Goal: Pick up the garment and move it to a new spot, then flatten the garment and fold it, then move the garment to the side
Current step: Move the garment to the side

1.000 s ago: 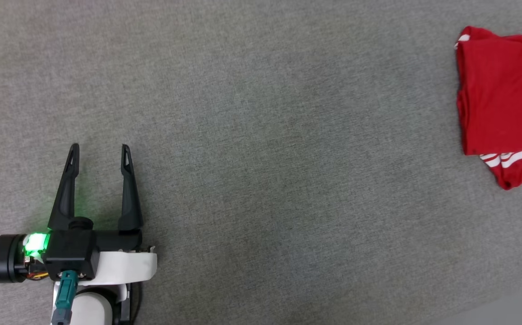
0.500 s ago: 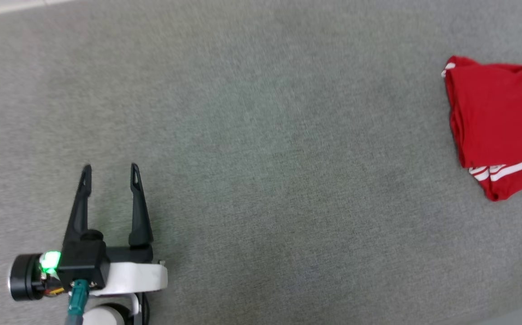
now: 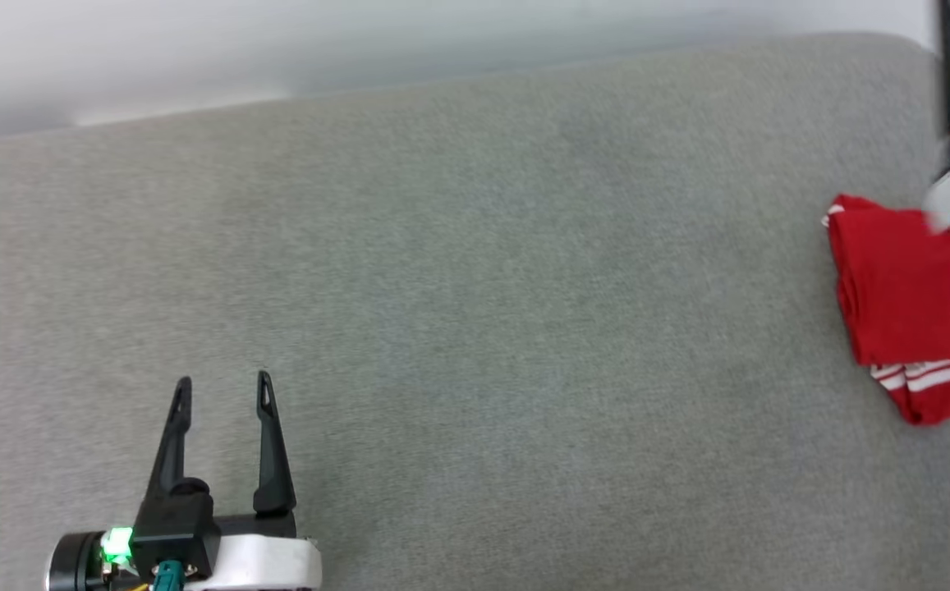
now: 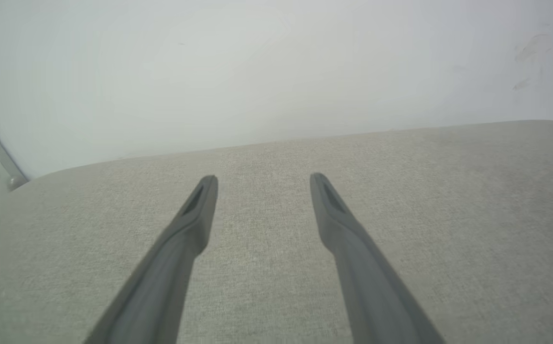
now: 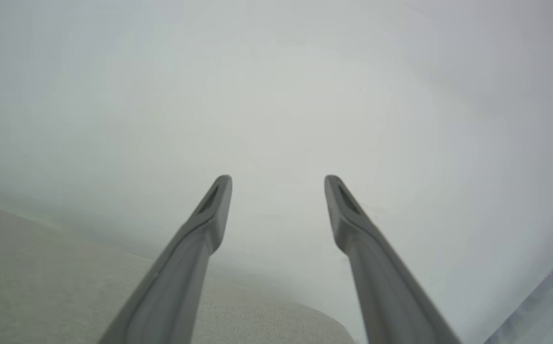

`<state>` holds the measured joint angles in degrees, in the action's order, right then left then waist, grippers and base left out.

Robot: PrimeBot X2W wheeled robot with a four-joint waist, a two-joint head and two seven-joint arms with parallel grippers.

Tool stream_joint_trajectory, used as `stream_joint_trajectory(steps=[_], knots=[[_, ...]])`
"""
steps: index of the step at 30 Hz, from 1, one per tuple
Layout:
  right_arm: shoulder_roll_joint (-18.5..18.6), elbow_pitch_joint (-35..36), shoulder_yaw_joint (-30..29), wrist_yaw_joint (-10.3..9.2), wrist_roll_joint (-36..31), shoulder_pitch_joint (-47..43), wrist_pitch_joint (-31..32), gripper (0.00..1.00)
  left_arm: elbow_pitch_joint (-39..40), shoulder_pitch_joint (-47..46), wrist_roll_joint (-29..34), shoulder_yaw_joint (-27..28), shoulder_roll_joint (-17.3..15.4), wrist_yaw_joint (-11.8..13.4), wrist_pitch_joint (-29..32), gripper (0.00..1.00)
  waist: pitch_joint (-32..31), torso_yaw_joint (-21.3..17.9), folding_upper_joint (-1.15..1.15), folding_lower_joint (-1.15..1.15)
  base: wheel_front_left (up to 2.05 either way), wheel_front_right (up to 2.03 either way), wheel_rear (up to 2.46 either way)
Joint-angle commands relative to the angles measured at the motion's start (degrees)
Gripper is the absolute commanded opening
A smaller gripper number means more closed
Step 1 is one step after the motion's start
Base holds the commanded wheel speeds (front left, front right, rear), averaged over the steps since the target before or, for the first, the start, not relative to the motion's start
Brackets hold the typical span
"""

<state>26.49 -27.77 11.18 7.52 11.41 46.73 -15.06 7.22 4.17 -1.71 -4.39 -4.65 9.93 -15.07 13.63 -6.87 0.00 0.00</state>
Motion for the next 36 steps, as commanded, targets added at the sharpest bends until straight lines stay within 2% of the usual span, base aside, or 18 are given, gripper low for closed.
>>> stream_joint_trajectory(steps=[1, 5, 9, 17, 23, 36], knots=[[-1.85, 2.31, -1.04, -0.06, -0.64, -2.65, -0.09, 1.00, -0.25, 0.59, -0.05, 0.04, 0.32, 0.23, -0.13, 1.00, -1.77, 1.66, 0.00, 0.00, 0.00, 0.00, 0.00], [-7.93, 10.27, -3.61, -0.06, -3.24, -11.65, -0.09, 1.00, -0.77, 1.71, -0.23, -0.15, 0.64, 0.10, -0.13, 1.00, -3.79, 3.14, 0.00, 0.00, 0.00, 0.00, 0.00], [-13.11, 14.13, -5.06, -0.06, -3.79, -19.94, -0.11, 1.00, -1.15, 2.76, -0.42, -0.16, 0.79, -0.08, -0.13, 1.00, -5.64, 4.35, 0.00, 0.00, 0.00, 0.00, 0.00], [-19.35, 18.46, -8.48, -0.06, -3.83, -34.84, -0.11, 1.00, -2.30, 4.48, -0.75, 0.10, 1.02, -0.96, -0.13, 1.00, -8.67, 6.40, 0.00, 0.00, 0.00, 0.00, 0.00], [-21.79, 21.28, -10.38, -0.06, -3.83, -42.25, -0.12, 1.00, -2.87, 5.86, -0.96, 0.46, 1.19, -1.67, -0.13, 1.00, -10.78, 7.06, 0.00, 0.00, 0.00, 0.00, 0.00], [-23.68, 27.08, -12.13, -0.06, -2.80, -53.70, -0.12, 1.00, -3.24, 8.49, -1.46, 1.23, 1.49, -3.48, -0.13, 1.00, -14.03, 8.11, 0.00, 0.00, 0.00, 0.00, 0.00]])
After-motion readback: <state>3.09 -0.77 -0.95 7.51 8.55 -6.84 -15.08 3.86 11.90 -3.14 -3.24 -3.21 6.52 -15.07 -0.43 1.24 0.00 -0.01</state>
